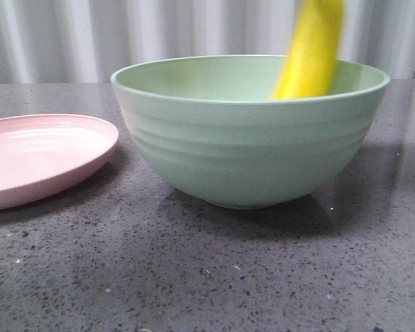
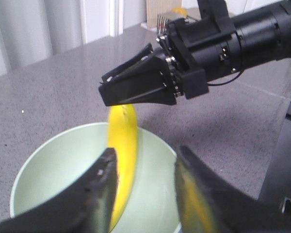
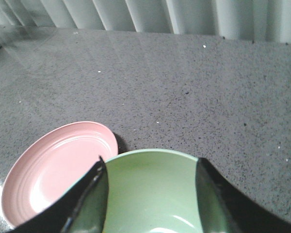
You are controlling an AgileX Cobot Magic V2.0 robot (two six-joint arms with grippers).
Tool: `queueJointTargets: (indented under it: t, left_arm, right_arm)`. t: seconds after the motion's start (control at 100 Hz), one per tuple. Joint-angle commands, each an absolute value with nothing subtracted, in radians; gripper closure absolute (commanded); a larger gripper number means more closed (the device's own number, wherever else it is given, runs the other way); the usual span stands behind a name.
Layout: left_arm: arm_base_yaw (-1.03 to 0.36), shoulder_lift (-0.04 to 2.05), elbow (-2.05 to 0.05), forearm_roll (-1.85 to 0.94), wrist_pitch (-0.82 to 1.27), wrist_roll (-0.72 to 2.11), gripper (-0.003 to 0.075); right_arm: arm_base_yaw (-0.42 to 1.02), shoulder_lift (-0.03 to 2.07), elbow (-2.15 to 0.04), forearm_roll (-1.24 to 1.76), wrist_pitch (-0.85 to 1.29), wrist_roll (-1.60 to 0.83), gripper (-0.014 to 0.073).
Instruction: Transfer banana from pink plate to green bowl
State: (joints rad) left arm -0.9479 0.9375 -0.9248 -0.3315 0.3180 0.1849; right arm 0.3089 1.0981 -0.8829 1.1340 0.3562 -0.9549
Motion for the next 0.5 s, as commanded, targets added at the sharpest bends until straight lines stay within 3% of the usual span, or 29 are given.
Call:
queueJointTargets:
  t: [0.0, 0.05, 0.25, 0.49]
  left_arm:
    - [-0.957, 0.883, -0.952, -0.341, 0.243, 0.181, 0.0654]
    - [-0.957, 0.855, -0.944, -0.341, 0.243, 0.181, 0.0739]
    - [-0.957, 0.720, -0.845, -0.334, 0.189, 0.181, 0.0741]
    - [-0.957, 0.518, -0.603, -0.323, 0.071, 0.181, 0.0741]
  right_arm:
    - [0.305, 1.040, -0.912, 1.111, 0.363, -0.967, 0.0286]
    - [0.305, 1.017, -0.912, 1.093, 0.378, -0.967, 0.0343]
    - [0.305, 0.918, -0.912, 1.071, 0.437, -0.967, 0.0666]
    - [0.305, 0.809, -0.868, 1.024, 0.451, -0.967, 0.0657]
